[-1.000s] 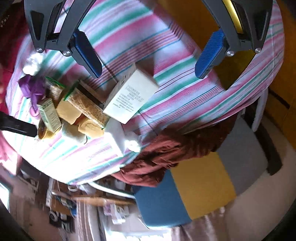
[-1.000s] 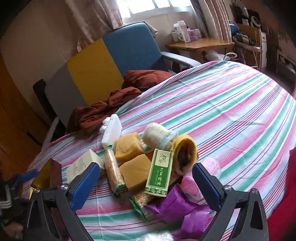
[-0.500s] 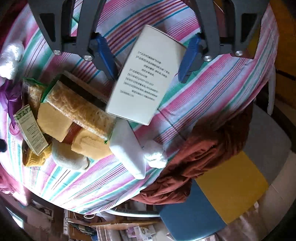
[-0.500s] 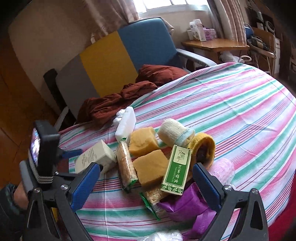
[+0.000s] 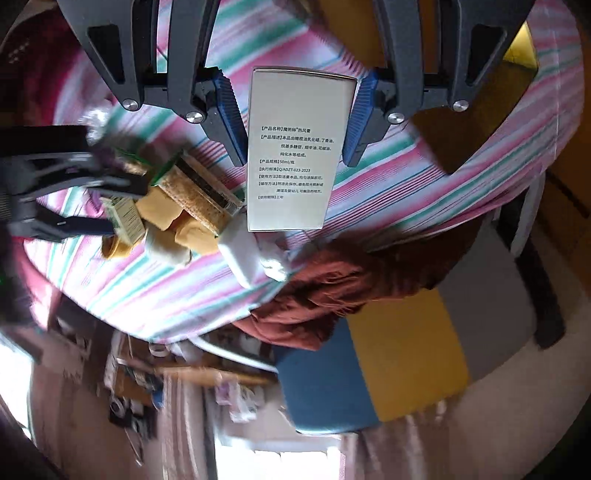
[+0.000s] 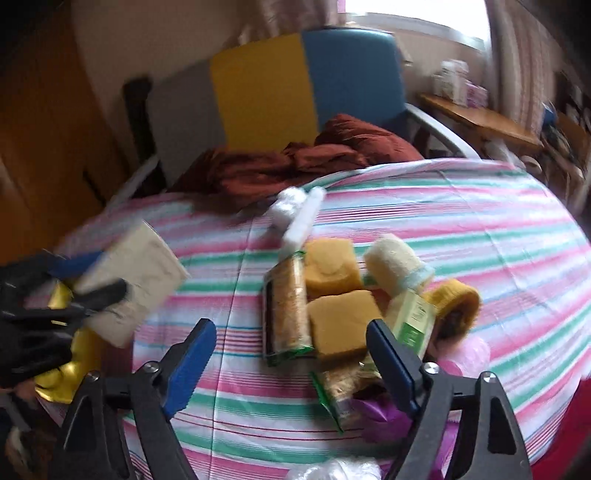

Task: Organize objects
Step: 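Grasp the white medicine box with left gripper while right gripper grasps cracker packet, then lower white box into gold tray with left gripper while right gripper drops cracker packet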

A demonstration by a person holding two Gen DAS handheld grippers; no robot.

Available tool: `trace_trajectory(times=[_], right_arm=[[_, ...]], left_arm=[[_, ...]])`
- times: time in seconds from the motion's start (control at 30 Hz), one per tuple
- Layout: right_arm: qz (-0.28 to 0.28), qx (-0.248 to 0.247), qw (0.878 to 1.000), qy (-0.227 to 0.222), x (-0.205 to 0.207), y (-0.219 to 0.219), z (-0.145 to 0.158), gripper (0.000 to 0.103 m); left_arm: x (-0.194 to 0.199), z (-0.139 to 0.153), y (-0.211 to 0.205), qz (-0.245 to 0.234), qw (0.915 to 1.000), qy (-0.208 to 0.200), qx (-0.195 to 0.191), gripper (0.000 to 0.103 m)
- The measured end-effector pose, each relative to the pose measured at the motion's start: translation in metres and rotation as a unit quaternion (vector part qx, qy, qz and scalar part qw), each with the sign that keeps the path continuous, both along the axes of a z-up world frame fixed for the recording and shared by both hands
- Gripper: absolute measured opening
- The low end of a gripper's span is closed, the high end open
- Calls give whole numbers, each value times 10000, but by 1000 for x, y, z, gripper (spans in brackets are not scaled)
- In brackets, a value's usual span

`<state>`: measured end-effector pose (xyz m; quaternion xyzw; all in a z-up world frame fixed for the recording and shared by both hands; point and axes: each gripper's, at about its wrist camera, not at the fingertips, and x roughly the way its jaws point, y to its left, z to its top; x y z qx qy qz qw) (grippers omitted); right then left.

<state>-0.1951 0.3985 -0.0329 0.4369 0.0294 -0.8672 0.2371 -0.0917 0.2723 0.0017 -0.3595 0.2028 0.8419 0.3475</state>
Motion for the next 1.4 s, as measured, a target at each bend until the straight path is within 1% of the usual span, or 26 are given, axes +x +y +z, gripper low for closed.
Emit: trace_trajectory(times=[0.07, 0.13, 0.17, 0.2, 0.23, 0.27, 0.3, 0.37, 0.4, 0.43, 0.47, 0.5, 0.6, 0.67, 0.73, 0.83, 0.9, 1.0, 1.1, 1.2, 1.23, 1.27, 1.3, 1.33, 1.4], right_arm=[[174, 322, 9993, -30, -4, -18, -6, 81], [329, 924, 9952, 23, -12, -44, -19, 81], [378, 1095, 9933, 31, -15, -51, -24, 81], [470, 1383, 9893, 10, -21, -64, -34, 81], [512, 1564, 9864, 5, -24, -69, -39, 79], [538, 1876, 9808, 27, -29, -78, -50, 75], [569, 2055, 9770, 13, -33, -83, -57, 74], [592, 2402, 9689, -66, -41, -90, -74, 62], [629, 2491, 9664, 37, -41, -91, -75, 56], [666, 2508, 9657, 125, -40, -92, -74, 45], [662, 2418, 9680, 141, -38, -90, -70, 45], [644, 2224, 9728, 96, -36, -86, -64, 44], [627, 1922, 9793, 124, -23, -79, -50, 44], [611, 1624, 9848, 100, -13, -77, -40, 44], [703, 1209, 9902, 66, -1, -75, -24, 44], [912, 765, 9929, 51, 17, -87, -4, 44], [1175, 404, 9923, -19, 30, -101, 9, 44], [1633, -1, 9864, -192, 50, -133, 19, 44], [1907, -309, 9802, -423, 61, -171, 22, 44], [2086, -517, 9745, -639, 68, -213, 20, 46], [2186, -604, 9712, -730, 70, -225, 19, 47], [2300, -693, 9671, -835, 72, -235, 19, 51], [2393, -779, 9633, -935, 77, -245, 19, 52], [2410, -791, 9627, -945, 80, -250, 20, 53], [2452, -690, 9633, -850, 91, -257, 20, 53]], left_arm=[[7, 9, -20, 141, 9997, -23, 187, 53], [13, 14, -39, 277, 9992, 7, 302, 53], [16, 16, -51, 371, 9987, 20, 353, 53], [18, 17, -63, 465, 9981, 16, 411, 53], [20, 17, -70, 526, 9977, 2, 439, 53], [21, 17, -82, 637, 9969, -22, 472, 53], [23, 16, -92, 734, 9961, -26, 482, 53], [24, 14, -110, 971, 9942, -18, 471, 53], [25, 13, -119, 1100, 9928, -40, 483, 53], [25, 11, -129, 1202, 9915, -72, 502, 53], [25, 7, -143, 1351, 9894, -121, 523, 53], [26, 4, -152, 1467, 9877, -144, 528, 53], [23, -9, -181, 1876, 9803, -310, 529, 53], [23, -21, -201, 2136, 9747, -400, 522, 53], [23, -27, -215, 2330, 9701, -445, 510, 53], [18, -35, -235, 2674, 9611, -475, 499, 53], [17, -37, -243, 2851, 9566, -404, 453, 52], [15, -41, -258, 3070, 9502, -374, 378, 51], [16, -40, -271, 3301, 9428, -281, 368, 49], [21, -39, -280, 3421, 9388, -190, 365, 50], [24, -37, -282, 3433, 9382, -172, 396, 53], [27, -35, -285, 3443, 9377, -142, 456, 57], [31, -33, -287, 3465, 9367, -75, 489, 69], [35, -31, -289, 3499, 9355, 9, 495, 78], [42, -26, -293, 3527, 9340, 178, 536, 79]])
